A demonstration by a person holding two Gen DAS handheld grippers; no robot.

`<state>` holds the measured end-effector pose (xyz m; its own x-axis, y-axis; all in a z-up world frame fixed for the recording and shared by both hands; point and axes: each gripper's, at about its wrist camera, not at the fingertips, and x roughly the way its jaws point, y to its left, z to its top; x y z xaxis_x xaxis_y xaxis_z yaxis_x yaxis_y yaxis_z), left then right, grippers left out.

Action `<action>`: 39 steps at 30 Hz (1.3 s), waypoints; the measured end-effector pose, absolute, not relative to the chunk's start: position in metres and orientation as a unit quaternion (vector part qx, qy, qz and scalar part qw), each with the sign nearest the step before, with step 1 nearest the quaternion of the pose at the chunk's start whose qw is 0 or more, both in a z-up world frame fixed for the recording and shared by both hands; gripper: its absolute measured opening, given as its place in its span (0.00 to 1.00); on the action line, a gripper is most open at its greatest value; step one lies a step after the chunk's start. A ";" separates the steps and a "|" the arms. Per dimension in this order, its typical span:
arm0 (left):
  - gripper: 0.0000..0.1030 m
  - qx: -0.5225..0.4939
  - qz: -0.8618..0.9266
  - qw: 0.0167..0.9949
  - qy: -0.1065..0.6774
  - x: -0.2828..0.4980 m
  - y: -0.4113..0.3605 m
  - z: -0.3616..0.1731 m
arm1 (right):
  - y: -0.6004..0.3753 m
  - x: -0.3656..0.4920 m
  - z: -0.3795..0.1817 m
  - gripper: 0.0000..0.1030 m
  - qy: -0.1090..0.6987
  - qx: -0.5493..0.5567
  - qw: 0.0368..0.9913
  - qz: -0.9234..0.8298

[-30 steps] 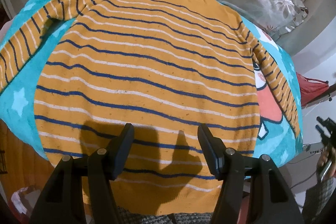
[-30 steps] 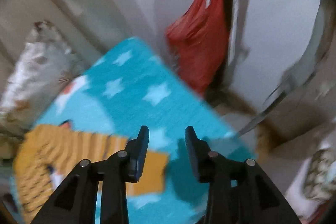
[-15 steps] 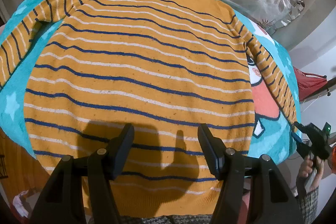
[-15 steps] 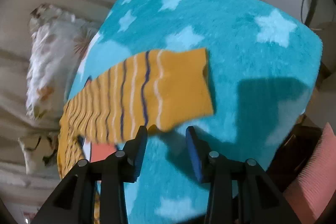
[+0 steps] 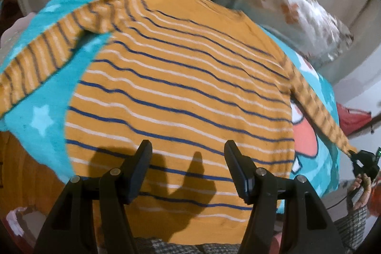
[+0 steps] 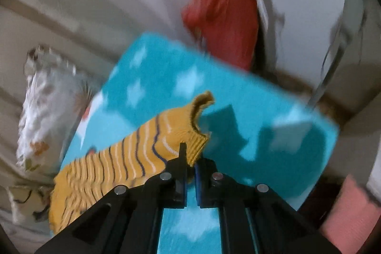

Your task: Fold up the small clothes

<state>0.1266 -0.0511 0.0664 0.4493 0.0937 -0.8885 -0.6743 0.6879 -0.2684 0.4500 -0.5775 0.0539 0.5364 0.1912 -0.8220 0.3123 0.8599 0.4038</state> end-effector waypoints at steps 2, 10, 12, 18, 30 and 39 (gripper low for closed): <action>0.61 -0.315 0.256 0.789 0.461 0.115 -0.042 0.071 | -0.576 0.460 0.070 0.05 0.468 0.253 0.846 -0.033; 0.63 -0.327 0.268 0.785 0.453 0.090 -0.019 0.070 | -0.489 0.470 0.118 0.05 0.455 0.172 0.871 0.071; 0.63 -0.335 0.262 0.784 0.452 0.090 -0.014 0.067 | -0.460 0.466 0.122 0.05 0.459 0.162 0.867 0.103; 0.63 -0.322 0.244 0.793 0.455 0.088 0.007 0.067 | -0.365 0.447 0.124 0.05 0.475 0.131 0.852 0.178; 0.63 -0.325 0.252 0.796 0.445 0.050 0.112 0.067 | -0.142 0.394 0.117 0.05 0.513 0.087 0.801 0.297; 0.63 -0.353 0.274 0.771 0.454 0.008 0.177 0.044 | 0.003 0.358 0.078 0.05 0.566 0.069 0.741 0.354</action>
